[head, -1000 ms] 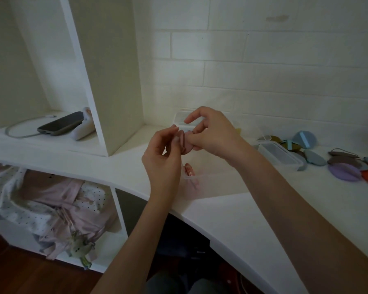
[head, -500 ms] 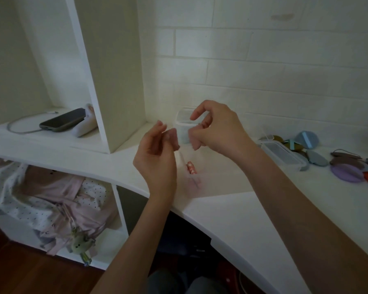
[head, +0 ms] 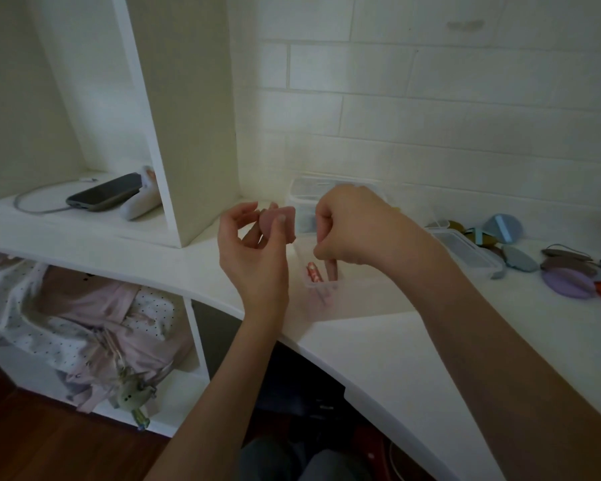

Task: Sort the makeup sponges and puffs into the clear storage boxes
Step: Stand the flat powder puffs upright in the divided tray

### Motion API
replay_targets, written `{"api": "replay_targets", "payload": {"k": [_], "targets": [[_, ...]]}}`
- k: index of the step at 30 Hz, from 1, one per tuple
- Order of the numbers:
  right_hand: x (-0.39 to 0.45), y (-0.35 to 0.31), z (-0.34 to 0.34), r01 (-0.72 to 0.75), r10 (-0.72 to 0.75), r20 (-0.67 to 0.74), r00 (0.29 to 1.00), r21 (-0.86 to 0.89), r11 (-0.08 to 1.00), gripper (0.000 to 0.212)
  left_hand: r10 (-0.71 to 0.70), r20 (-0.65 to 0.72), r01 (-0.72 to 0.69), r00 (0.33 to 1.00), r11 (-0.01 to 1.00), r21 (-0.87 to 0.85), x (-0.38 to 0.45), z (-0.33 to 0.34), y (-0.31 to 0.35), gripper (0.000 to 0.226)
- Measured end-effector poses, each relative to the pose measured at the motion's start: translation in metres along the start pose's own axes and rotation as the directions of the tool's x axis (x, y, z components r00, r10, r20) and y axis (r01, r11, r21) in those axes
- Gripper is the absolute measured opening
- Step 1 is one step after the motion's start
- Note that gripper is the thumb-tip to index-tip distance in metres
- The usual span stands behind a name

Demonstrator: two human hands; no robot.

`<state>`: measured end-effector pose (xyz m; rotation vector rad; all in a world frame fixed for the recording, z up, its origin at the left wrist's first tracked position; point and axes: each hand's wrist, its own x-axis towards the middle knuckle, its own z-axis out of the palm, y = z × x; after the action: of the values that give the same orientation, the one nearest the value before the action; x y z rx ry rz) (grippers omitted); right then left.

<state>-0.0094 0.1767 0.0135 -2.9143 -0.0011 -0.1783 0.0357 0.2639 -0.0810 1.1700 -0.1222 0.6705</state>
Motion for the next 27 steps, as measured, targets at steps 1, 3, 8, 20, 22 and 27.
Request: {"api": "replay_targets", "payload": {"k": [1,3,8,20,22,27], "targets": [[0.000,-0.001,0.001,0.007,-0.007,-0.004,1.000,-0.009,1.000,0.014,-0.007,0.004,0.007,1.000,1.000,-0.003,0.000,0.000,0.000,0.031],[0.003,-0.001,0.007,0.018,-0.017,0.018,1.000,-0.022,1.000,0.017,0.000,0.017,0.001,1.000,1.000,-0.007,-0.002,0.000,0.002,0.028],[0.017,0.006,0.023,0.030,-0.029,-0.061,0.998,0.022,0.999,0.017,0.021,0.032,-0.020,0.999,1.000,-0.003,-0.001,0.001,0.002,0.021],[0.011,0.009,0.021,0.105,-0.050,0.199,0.979,-0.279,0.954,0.026,0.040,0.042,-0.041,0.998,0.999,0.026,0.001,0.000,-0.004,0.015],[0.011,0.012,0.018,0.105,-0.045,0.257,0.965,-0.224,0.969,0.027,0.051,0.044,-0.052,0.998,0.998,0.036,0.001,0.001,-0.004,0.015],[0.009,0.010,0.014,0.193,-0.126,0.329,0.936,-0.181,0.964,0.032,0.058,0.048,-0.061,0.997,0.996,0.061,0.001,0.001,-0.004,0.014]]}}
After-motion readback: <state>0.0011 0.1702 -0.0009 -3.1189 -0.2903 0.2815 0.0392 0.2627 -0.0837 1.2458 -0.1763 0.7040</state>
